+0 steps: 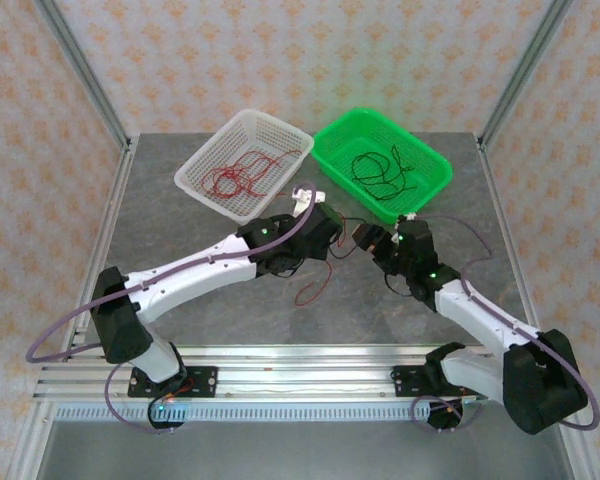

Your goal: Untangle the cables

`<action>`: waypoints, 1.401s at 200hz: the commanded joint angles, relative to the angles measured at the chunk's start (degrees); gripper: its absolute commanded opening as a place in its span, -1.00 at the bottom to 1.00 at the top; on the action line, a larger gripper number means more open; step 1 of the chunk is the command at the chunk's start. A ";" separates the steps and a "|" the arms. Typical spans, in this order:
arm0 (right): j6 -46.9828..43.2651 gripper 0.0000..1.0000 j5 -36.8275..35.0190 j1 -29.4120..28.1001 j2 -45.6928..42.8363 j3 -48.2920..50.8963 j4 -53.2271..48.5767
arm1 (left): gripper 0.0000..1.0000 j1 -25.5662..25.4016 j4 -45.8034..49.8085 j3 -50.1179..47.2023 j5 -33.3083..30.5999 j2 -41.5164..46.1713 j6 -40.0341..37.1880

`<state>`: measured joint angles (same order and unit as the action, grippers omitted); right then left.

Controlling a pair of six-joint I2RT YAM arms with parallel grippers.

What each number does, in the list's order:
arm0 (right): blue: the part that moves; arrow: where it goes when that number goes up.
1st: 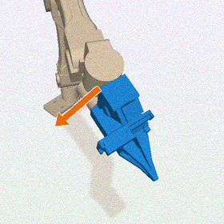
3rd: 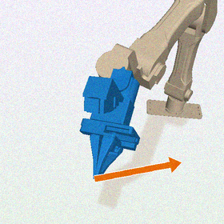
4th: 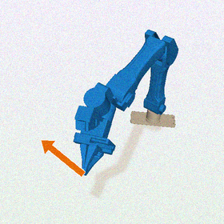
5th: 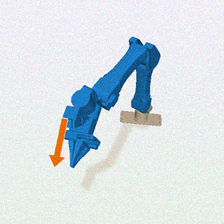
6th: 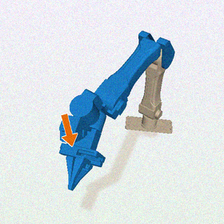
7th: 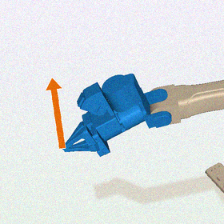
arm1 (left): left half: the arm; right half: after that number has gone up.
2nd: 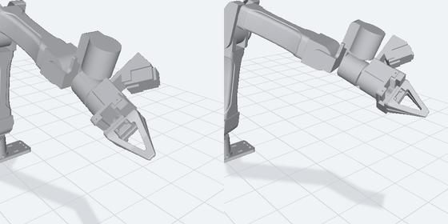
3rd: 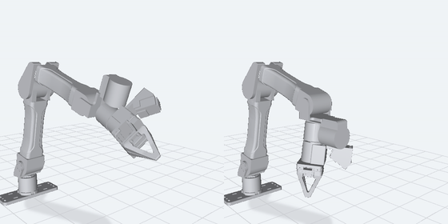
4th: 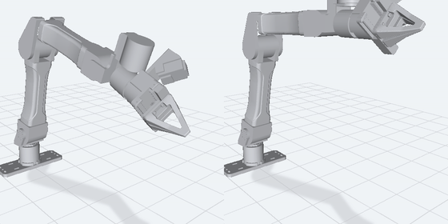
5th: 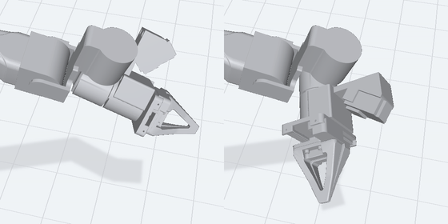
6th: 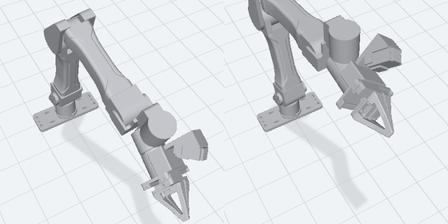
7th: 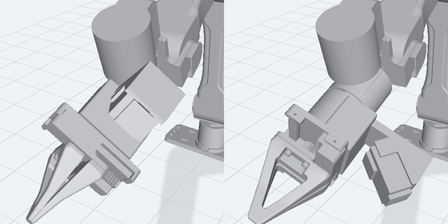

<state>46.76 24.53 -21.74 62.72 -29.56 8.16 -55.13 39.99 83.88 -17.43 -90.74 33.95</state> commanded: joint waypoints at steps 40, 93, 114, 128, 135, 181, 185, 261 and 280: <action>8.11 0.46 7.89 0.13 2.89 0.54 10.80 | -1.00 -0.25 -2.70 3.60 -1.87 2.51 -2.23; 11.14 0.37 8.87 0.11 4.61 0.95 15.53 | -1.00 -0.26 -4.65 4.02 0.27 3.94 -2.58; 11.27 0.34 8.44 0.11 4.61 0.63 16.28 | -1.00 -0.28 -5.36 3.67 1.06 4.58 -2.49; 11.31 0.31 8.42 0.12 6.16 0.30 17.15 | -1.00 -0.27 -5.95 3.49 1.81 5.11 -2.44; 11.25 0.29 8.49 0.12 6.56 0.20 17.74 | -1.00 -0.30 -6.20 3.40 2.20 5.37 -2.44; 10.06 0.16 11.28 0.11 10.06 -1.92 22.75 | -1.00 -0.32 -7.14 3.40 4.09 6.36 -2.56; 9.81 0.15 11.55 0.07 10.37 -2.20 23.12 | -1.00 -0.33 -7.28 3.40 4.21 6.45 -2.57; 4.71 -0.12 14.75 0.11 14.80 -4.58 26.52 | -1.00 -0.37 -7.91 3.99 5.77 7.24 -2.57; 3.76 -0.17 14.67 0.12 16.44 -5.06 26.31 | -1.00 -0.36 -7.51 4.68 5.92 7.33 -2.74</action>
<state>53.17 38.09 -21.69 77.38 -32.77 32.34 -55.13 33.32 86.30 -12.21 -85.30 32.45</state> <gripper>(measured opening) 0.427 0.043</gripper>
